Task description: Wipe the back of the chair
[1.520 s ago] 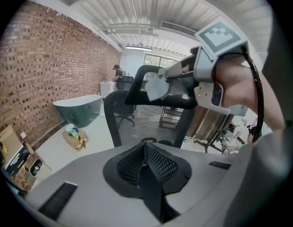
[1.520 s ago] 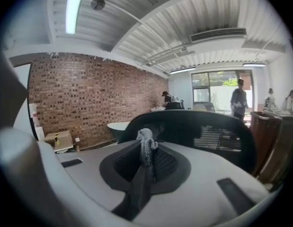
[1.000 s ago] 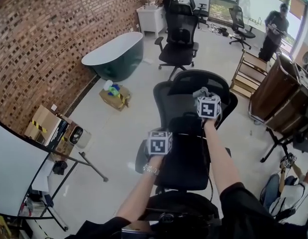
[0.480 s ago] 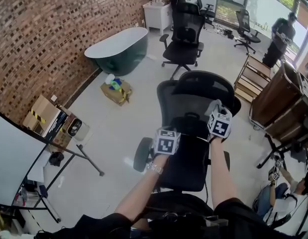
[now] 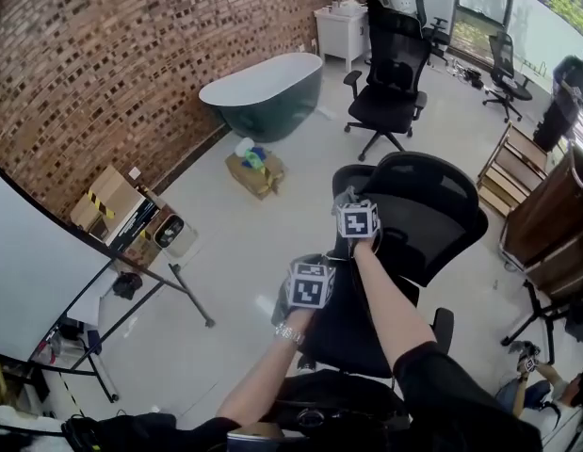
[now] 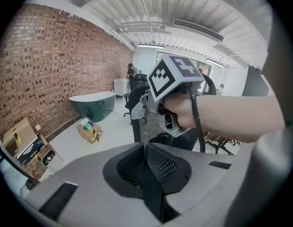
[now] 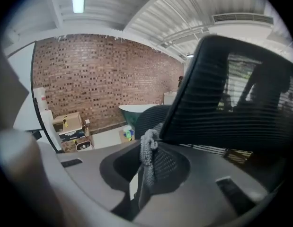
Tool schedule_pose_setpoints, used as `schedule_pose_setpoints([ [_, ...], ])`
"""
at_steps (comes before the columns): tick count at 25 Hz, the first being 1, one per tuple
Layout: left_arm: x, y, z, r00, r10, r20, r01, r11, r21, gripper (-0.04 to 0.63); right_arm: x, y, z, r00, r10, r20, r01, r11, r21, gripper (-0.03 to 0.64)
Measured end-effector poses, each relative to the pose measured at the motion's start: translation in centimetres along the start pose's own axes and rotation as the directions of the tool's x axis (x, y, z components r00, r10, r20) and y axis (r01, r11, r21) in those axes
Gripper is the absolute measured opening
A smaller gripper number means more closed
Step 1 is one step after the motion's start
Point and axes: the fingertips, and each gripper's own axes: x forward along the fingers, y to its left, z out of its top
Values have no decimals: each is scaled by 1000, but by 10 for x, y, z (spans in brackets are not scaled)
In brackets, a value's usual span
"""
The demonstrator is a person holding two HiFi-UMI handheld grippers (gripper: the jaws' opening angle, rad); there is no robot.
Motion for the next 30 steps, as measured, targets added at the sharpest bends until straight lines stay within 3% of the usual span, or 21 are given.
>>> schedule_pose_setpoints([
  [4, 4, 13, 7, 1000, 9, 7, -9, 1000, -4, 25, 5, -49, -19, 993, -114, -10, 114, 994, 1, 42],
  [8, 15, 4, 11, 999, -38, 0, 38, 999, 6, 25, -32, -142, -42, 955, -297, -23, 298, 954, 38, 41],
  [15, 33, -52, 17, 990, -141, 2, 140, 989, 35, 25, -138, -314, -125, 812, -567, -137, 576, 817, 28, 40],
  [17, 34, -67, 13, 986, -164, -9, 164, 985, 55, 25, -173, -349, -155, 761, -628, -166, 640, 768, 25, 40],
  [19, 33, -73, 10, 985, -174, -22, 175, 982, 71, 25, -194, -366, -178, 736, -648, -198, 668, 741, 58, 40],
  [21, 32, -73, 7, 985, -168, -28, 170, 983, 72, 25, -193, -352, -185, 757, -623, -199, 646, 759, 83, 40],
  [23, 32, -73, 6, 986, -161, -30, 163, 984, 68, 25, -171, -307, -174, 819, -553, -155, 567, 820, 72, 40],
  [25, 30, -75, 5, 987, -158, -32, 160, 985, 68, 25, -138, -240, -150, 897, -434, -86, 439, 897, 52, 40],
  [27, 24, -72, 5, 989, -147, -30, 149, 986, 68, 25, -103, -158, -116, 965, -264, -5, 264, 964, 43, 40],
  [28, 21, -68, 6, 990, -139, -25, 140, 988, 64, 25, -85, -118, -98, 984, -173, 30, 172, 984, 43, 40],
  [30, 15, -57, 9, 993, -121, -9, 122, 991, 53, 25, -53, -58, -77, 997, -56, 47, 54, 998, 44, 40],
])
